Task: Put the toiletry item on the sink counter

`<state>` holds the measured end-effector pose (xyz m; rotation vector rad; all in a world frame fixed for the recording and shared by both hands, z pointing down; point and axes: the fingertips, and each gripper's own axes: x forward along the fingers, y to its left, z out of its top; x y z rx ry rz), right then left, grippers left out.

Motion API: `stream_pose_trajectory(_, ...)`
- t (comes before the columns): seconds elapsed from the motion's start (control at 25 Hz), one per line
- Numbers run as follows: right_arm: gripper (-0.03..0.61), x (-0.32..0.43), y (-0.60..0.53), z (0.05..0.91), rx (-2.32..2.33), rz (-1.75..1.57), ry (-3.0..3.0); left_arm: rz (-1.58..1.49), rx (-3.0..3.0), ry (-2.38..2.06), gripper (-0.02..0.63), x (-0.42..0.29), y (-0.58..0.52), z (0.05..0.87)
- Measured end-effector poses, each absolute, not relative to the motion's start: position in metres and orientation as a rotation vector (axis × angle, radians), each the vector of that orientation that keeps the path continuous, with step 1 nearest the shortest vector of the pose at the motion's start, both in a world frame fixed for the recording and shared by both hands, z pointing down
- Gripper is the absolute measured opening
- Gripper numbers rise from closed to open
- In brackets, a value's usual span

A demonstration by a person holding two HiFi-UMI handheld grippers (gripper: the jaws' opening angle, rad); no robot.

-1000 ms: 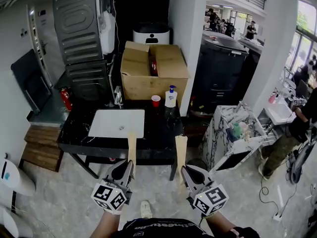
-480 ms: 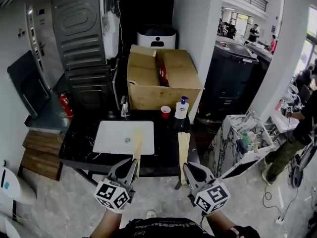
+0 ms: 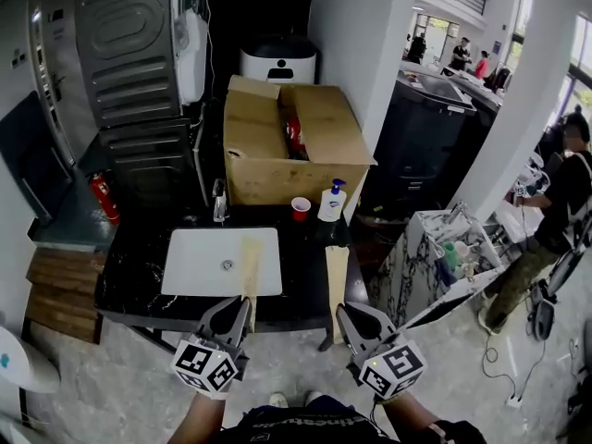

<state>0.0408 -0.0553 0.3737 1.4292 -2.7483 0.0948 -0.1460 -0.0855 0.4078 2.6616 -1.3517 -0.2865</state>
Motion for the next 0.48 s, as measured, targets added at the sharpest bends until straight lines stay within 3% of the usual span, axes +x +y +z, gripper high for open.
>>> stream_pose_trajectory(0.48,0.040,0.076,-0.115,0.372,1.428,0.107,-2.783,-0.267,2.681,-1.363,0.029,-0.106,-0.140,0.403)
